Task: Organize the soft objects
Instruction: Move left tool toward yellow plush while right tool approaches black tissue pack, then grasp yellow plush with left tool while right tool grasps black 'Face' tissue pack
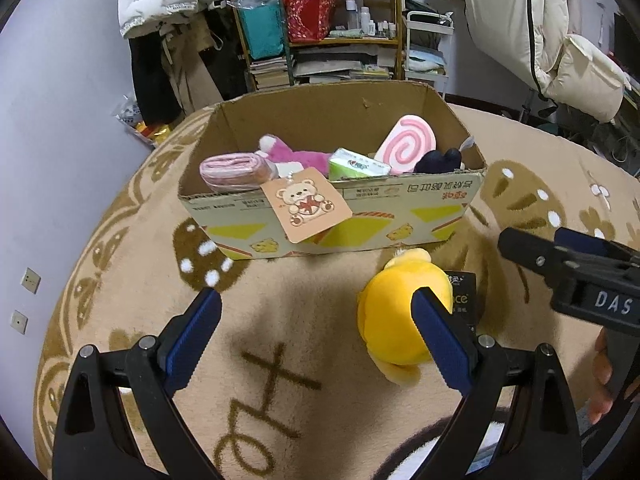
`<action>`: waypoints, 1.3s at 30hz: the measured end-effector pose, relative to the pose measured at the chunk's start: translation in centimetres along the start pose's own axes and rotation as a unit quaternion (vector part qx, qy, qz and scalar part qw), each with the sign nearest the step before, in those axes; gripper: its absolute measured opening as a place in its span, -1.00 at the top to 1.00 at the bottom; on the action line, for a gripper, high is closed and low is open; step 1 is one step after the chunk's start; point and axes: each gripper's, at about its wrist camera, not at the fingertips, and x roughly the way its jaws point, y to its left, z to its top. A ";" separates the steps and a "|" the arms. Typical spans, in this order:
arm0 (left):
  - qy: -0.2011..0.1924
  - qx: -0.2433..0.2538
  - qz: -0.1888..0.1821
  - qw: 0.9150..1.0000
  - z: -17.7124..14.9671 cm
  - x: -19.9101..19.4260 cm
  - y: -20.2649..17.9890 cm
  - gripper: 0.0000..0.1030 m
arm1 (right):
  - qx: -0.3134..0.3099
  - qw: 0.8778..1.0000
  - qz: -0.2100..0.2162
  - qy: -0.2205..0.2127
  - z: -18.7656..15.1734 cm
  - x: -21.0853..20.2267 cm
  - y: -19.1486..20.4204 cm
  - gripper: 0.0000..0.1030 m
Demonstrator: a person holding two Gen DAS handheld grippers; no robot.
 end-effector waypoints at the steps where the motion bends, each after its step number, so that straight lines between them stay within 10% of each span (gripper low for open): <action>1: 0.003 0.000 -0.004 1.000 0.0 0.2 -0.1 -0.84 | 0.001 1.000 -0.001 0.004 0.0 0.2 0.0 -1.00; 19: 0.031 0.050 -0.085 0.995 -1.1 2.9 -3.6 -0.84 | 0.040 0.996 0.000 0.079 -0.7 4.5 -1.3 -1.00; 39: 0.072 0.072 -0.058 0.993 -2.7 6.6 -5.0 -0.84 | 0.039 0.991 0.012 0.126 -1.5 7.2 -0.7 -0.99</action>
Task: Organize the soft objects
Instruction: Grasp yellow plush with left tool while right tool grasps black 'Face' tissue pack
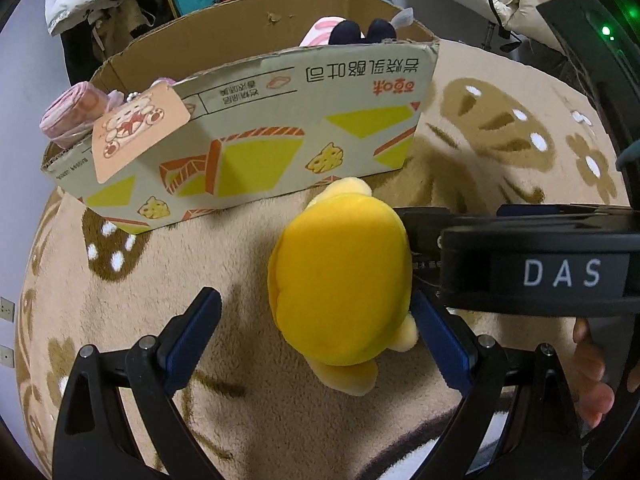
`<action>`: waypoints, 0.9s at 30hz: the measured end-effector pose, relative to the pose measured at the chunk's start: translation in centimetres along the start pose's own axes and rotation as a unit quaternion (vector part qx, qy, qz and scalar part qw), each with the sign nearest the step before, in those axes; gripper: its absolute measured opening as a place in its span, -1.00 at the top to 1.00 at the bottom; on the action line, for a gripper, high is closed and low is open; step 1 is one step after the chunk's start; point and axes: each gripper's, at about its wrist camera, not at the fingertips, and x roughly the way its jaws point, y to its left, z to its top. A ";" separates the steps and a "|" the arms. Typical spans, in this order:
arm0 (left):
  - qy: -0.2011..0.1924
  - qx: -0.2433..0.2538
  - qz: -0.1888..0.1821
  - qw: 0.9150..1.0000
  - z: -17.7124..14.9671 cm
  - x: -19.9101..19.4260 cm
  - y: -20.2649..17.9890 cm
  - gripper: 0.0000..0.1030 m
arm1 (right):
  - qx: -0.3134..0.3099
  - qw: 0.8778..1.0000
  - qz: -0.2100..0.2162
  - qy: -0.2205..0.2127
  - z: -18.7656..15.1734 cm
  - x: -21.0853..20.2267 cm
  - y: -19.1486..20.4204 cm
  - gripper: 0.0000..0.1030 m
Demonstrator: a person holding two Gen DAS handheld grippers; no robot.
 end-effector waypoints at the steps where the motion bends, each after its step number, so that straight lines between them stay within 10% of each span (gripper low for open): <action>1: 0.000 0.000 0.001 1.000 -0.1 0.0 0.1 -0.84 | -0.001 1.000 0.002 0.000 0.0 0.0 0.1 -0.93; 13: 0.020 -0.030 0.000 0.999 -0.4 1.1 1.4 -0.36 | -0.031 0.999 0.035 0.014 -0.3 1.0 2.5 -0.55; 27: 0.020 -0.027 -0.002 0.999 -0.9 1.1 1.6 -0.25 | -0.040 0.999 0.001 0.018 -0.4 2.9 3.3 -0.29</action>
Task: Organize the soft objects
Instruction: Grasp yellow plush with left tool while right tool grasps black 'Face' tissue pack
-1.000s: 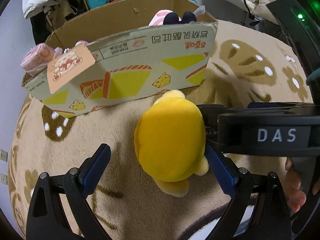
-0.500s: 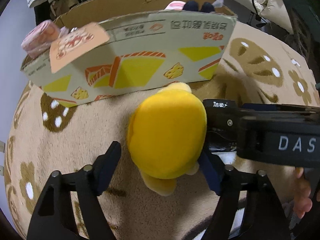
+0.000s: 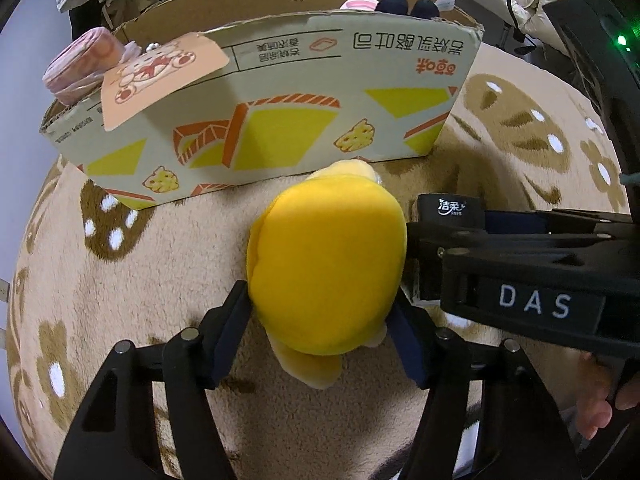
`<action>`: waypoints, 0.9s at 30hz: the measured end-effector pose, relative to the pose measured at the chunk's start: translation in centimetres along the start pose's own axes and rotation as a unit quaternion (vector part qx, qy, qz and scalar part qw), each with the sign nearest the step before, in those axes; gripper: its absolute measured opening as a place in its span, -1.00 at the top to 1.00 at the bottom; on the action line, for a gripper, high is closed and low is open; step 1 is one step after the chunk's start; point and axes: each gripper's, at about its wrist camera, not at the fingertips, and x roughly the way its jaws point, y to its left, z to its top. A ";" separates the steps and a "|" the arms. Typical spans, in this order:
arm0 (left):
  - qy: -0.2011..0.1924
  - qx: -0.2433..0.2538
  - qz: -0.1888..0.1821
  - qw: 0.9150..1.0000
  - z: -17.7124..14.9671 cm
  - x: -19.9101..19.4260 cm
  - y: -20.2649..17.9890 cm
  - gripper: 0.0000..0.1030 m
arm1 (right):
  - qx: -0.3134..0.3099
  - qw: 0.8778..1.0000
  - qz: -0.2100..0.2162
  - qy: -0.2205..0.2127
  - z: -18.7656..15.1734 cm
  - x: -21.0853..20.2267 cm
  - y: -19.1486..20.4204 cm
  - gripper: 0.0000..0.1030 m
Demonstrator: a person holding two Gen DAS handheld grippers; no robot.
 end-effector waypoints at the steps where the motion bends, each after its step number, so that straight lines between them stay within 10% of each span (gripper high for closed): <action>1: 0.004 0.003 0.003 1.000 -0.1 0.0 0.0 -0.22 | 0.001 1.000 -0.001 0.000 0.0 0.0 0.0 -0.26; 27: -0.040 -0.028 0.020 0.999 -1.4 -4.5 2.0 -0.11 | 0.006 0.993 0.035 -0.110 -0.4 -5.9 -1.4 -0.05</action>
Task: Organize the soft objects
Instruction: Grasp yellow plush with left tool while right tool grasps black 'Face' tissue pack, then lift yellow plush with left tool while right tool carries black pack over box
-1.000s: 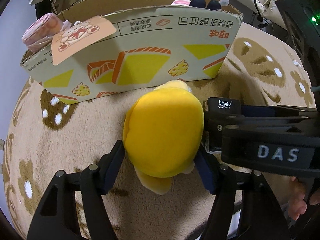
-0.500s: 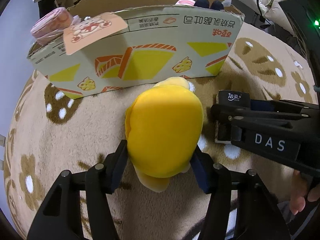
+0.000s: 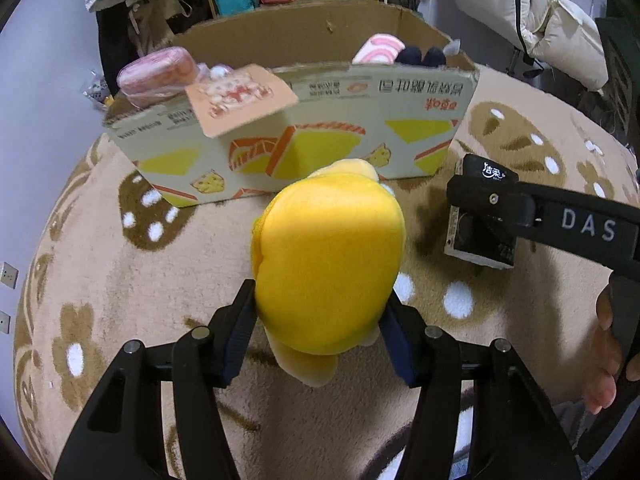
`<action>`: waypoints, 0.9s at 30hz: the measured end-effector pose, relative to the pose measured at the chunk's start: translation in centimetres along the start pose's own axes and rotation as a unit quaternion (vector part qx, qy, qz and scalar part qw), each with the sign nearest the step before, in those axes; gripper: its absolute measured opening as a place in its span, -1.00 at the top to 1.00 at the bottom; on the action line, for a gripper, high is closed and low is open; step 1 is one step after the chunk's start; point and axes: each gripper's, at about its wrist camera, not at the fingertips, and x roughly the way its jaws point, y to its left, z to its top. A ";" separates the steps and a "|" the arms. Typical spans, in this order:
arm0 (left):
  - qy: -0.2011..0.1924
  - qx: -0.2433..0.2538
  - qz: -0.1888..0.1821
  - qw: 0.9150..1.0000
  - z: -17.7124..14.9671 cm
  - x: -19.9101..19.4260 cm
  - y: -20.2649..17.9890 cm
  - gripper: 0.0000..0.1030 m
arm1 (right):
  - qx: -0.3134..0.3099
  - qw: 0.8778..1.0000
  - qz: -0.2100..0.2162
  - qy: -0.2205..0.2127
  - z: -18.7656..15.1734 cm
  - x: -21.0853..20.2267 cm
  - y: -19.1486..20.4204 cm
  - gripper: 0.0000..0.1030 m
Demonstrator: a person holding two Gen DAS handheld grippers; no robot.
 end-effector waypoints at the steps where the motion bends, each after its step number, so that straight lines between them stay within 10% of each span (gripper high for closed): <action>1: -0.007 -0.002 0.003 1.000 -0.1 -0.5 0.2 -0.11 | -0.002 1.000 0.004 -0.006 0.0 -0.4 0.1 -0.05; 27: -0.170 -0.025 0.052 0.984 1.1 -10.7 0.7 -0.10 | -0.066 0.983 0.044 -0.163 0.7 -10.1 3.7 -0.05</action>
